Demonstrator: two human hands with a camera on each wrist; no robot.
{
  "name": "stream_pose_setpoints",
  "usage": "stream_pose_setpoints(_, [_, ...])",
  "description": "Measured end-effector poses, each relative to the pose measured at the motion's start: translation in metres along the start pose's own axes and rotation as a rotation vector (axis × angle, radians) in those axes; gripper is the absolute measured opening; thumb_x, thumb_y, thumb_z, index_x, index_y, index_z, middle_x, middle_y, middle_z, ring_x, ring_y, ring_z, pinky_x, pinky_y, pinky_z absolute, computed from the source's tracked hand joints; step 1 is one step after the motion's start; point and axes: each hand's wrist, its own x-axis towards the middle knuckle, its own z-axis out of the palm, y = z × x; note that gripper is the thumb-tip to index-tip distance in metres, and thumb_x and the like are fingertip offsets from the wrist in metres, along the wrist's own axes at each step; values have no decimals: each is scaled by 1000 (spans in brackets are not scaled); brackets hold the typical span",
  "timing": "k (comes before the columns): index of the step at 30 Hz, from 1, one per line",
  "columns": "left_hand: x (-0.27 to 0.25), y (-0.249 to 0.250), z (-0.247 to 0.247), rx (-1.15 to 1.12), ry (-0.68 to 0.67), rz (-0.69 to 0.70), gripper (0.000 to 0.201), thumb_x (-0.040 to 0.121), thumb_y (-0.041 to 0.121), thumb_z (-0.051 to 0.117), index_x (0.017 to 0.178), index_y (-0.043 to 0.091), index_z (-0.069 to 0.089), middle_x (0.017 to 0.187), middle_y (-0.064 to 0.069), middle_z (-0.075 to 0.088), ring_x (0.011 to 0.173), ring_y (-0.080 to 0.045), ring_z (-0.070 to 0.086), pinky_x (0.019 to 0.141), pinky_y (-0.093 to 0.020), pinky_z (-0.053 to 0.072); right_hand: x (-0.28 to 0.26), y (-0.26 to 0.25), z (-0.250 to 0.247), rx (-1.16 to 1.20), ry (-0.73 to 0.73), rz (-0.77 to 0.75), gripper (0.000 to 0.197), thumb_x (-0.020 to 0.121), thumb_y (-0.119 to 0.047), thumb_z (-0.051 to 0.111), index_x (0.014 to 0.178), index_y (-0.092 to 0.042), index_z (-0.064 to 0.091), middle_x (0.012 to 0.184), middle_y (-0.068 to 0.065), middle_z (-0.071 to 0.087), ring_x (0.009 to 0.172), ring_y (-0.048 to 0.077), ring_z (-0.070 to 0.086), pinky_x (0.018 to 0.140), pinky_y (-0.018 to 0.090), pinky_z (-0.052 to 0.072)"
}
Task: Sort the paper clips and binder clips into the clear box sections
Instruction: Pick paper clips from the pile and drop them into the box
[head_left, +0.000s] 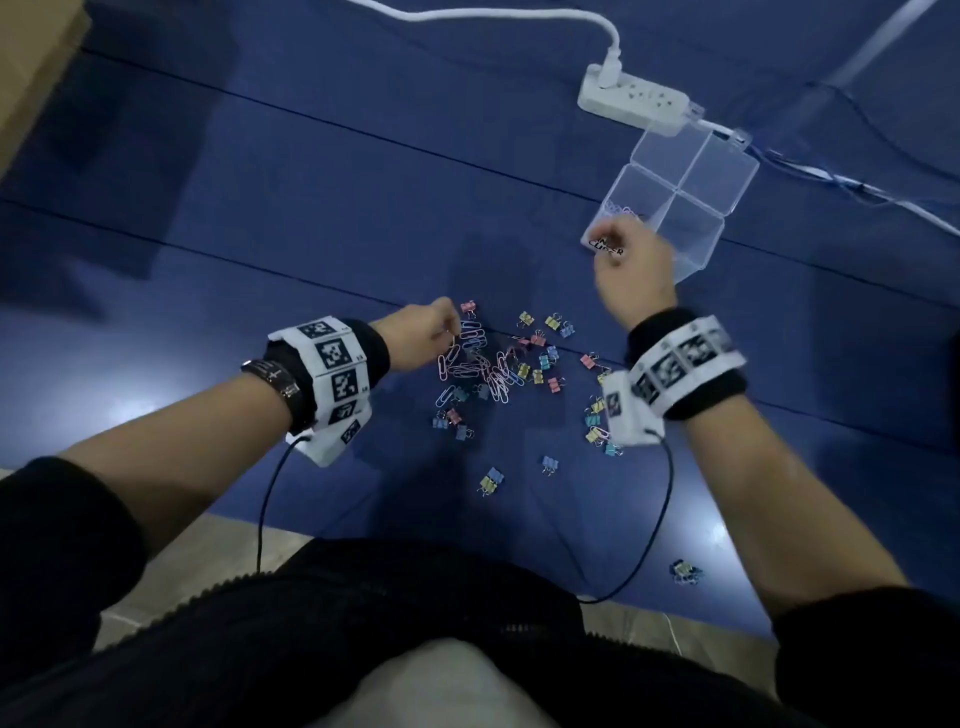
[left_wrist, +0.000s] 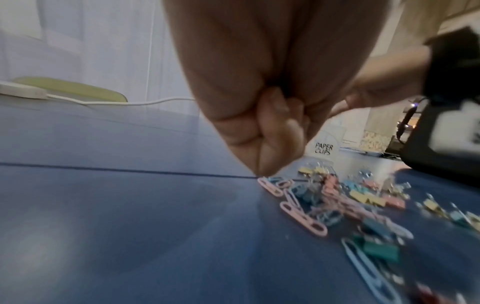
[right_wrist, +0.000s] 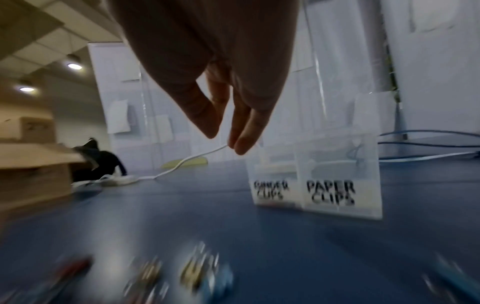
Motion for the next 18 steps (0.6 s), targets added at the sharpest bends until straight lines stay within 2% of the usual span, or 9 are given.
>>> stream_pose_setpoints(1, [1, 2, -4, -7, 19, -2, 24, 98, 15, 35, 117, 10, 48, 109, -9, 58, 95, -26, 55, 80, -30, 44, -15, 1, 8, 10, -6, -26, 34, 77, 11, 38, 97, 0, 63, 109, 17, 64, 103, 26, 56, 93, 28, 42])
stream_pose_setpoints(2, [3, 5, -8, -34, 38, -3, 28, 98, 16, 33, 118, 10, 52, 108, -7, 58, 92, -25, 56, 74, -28, 46, -29, 4, 16, 10, -8, -48, 34, 76, 11, 40, 96, -1, 63, 107, 17, 64, 103, 29, 56, 95, 34, 43])
stream_pose_setpoints(3, [7, 8, -12, -100, 48, 0, 29, 99, 16, 32, 115, 10, 56, 101, -4, 58, 81, -22, 56, 62, -25, 46, -44, 6, 23, 9, -30, -70, 32, 75, 11, 42, 95, -1, 64, 104, 17, 64, 101, 32, 57, 94, 40, 45])
stream_pose_setpoints(5, [15, 19, -24, -301, 61, 15, 30, 99, 14, 30, 101, 11, 60, 72, 0, 50, 49, -9, 46, 39, -16, 35, -71, 12, 38, -2, -196, -109, 30, 74, 10, 50, 97, -2, 65, 101, 18, 63, 95, 33, 57, 88, 46, 48])
stream_pose_setpoints(7, [23, 37, -39, -481, 82, 53, 33, 99, 12, 26, 82, 15, 54, 57, 0, 29, 28, 0, 28, 31, -10, 24, -93, 16, 52, -76, -429, -129, 34, 77, 7, 54, 109, -4, 61, 113, 15, 58, 105, 29, 51, 97, 41, 43])
stream_pose_setpoints(10, [32, 69, -61, -609, 115, 119, 36, 101, 18, 25, 72, 18, 45, 57, 2, 21, 28, 0, 19, 33, -8, 16, -101, 15, 58, -202, -575, -144, 43, 85, -4, 57, 127, -8, 49, 133, 8, 43, 125, 24, 35, 108, 27, 26])
stream_pose_setpoints(13, [44, 96, -73, -629, 159, 149, 36, 100, 28, 31, 68, 18, 43, 55, 4, 23, 33, -4, 18, 35, -14, 16, -90, 13, 52, -397, -630, -120, 57, 85, -19, 61, 136, -12, 37, 139, 6, 33, 128, 25, 28, 110, 36, 30])
stream_pose_setpoints(15, [50, 106, -76, -623, 150, 153, 37, 99, 30, 33, 66, 17, 42, 51, 6, 24, 35, -5, 18, 36, -15, 16, -85, 11, 49, -491, -647, -106, 59, 84, -25, 62, 136, -13, 37, 137, 7, 34, 127, 27, 29, 108, 40, 34])
stream_pose_setpoints(18, [60, 122, -82, -681, 132, 123, 37, 98, 29, 34, 64, 17, 41, 47, 6, 26, 34, -6, 19, 36, -13, 14, -86, 8, 49, -452, -612, -135, 58, 82, -26, 65, 131, -10, 41, 133, 8, 39, 125, 26, 30, 107, 39, 35])
